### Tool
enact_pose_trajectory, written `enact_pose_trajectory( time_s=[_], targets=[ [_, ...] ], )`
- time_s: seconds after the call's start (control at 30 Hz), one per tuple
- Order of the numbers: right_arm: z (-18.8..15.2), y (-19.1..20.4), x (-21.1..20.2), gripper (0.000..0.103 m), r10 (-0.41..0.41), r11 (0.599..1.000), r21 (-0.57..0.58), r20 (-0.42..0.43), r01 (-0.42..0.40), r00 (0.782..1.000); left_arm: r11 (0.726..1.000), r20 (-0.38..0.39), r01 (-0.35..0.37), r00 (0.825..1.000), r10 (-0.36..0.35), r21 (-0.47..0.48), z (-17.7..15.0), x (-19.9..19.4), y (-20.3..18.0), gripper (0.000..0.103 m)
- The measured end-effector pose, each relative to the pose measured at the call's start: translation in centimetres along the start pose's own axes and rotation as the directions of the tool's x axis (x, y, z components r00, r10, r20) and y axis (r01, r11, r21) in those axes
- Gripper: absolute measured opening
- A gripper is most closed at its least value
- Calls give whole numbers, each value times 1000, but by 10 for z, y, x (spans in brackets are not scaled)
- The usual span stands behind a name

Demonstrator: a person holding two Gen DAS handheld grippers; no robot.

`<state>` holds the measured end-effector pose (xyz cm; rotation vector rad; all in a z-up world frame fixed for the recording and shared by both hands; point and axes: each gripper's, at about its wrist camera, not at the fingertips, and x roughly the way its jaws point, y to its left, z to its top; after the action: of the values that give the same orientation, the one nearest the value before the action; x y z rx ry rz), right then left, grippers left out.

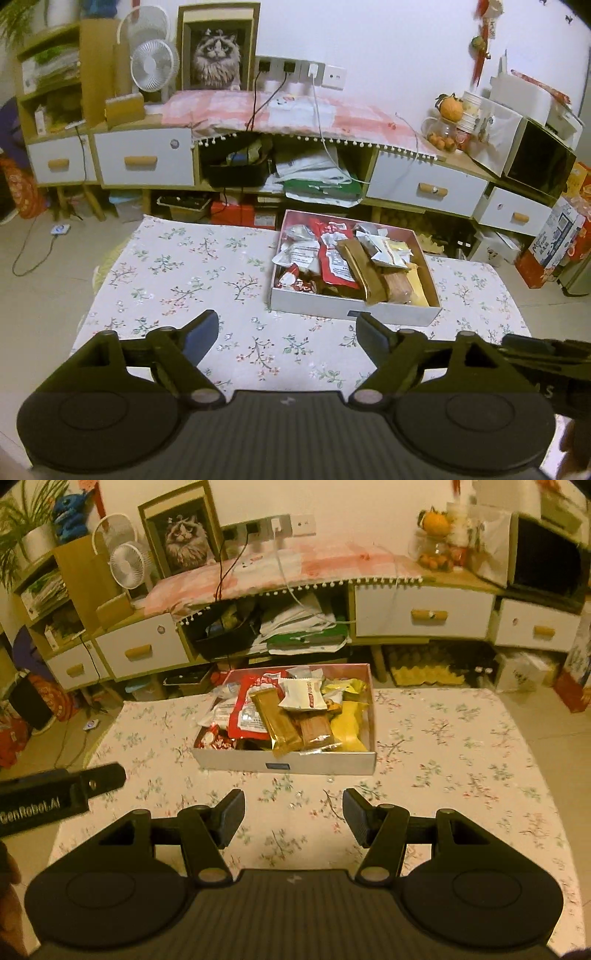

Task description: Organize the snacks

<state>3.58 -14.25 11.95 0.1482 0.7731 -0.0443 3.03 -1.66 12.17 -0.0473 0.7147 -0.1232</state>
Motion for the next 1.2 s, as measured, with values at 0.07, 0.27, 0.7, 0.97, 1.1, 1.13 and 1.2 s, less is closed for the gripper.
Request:
enact_pose_trajectory(
  time_s=[0.07, 0.27, 0.7, 0.97, 1.1, 1.13, 1.2],
  targets=[
    [-5, 4, -7, 57, -20, 1000, -20, 29, 21, 999, 1000, 9, -8, 1000, 8, 17, -3, 1, -1, 88],
    [-20, 6, -11, 86, -50, 996, -66, 118, 58, 992, 999, 22, -13, 1000, 12, 43, -16, 3, -2, 95],
    [-31, 7, -15, 103, -105, 993, -46, 109, 110, 988, 996, 58, -51, 997, 46, 79, -20, -9, -9, 103],
    [-35, 4, -13, 103, -139, 988, -58, 93, 145, 986, 995, 47, -63, 997, 60, 75, -24, -12, -7, 103],
    [-35, 3, -13, 103, -145, 987, -55, 83, 150, 986, 995, 39, -68, 997, 66, 70, -24, -13, -7, 103],
    [-35, 2, -13, 103, -143, 988, -53, 82, 147, 986, 995, 38, -71, 997, 69, 70, -24, -13, -8, 103],
    [-35, 2, -13, 103, -143, 988, -53, 82, 148, 986, 995, 36, -70, 997, 68, 71, -24, -14, -9, 103]
  ],
)
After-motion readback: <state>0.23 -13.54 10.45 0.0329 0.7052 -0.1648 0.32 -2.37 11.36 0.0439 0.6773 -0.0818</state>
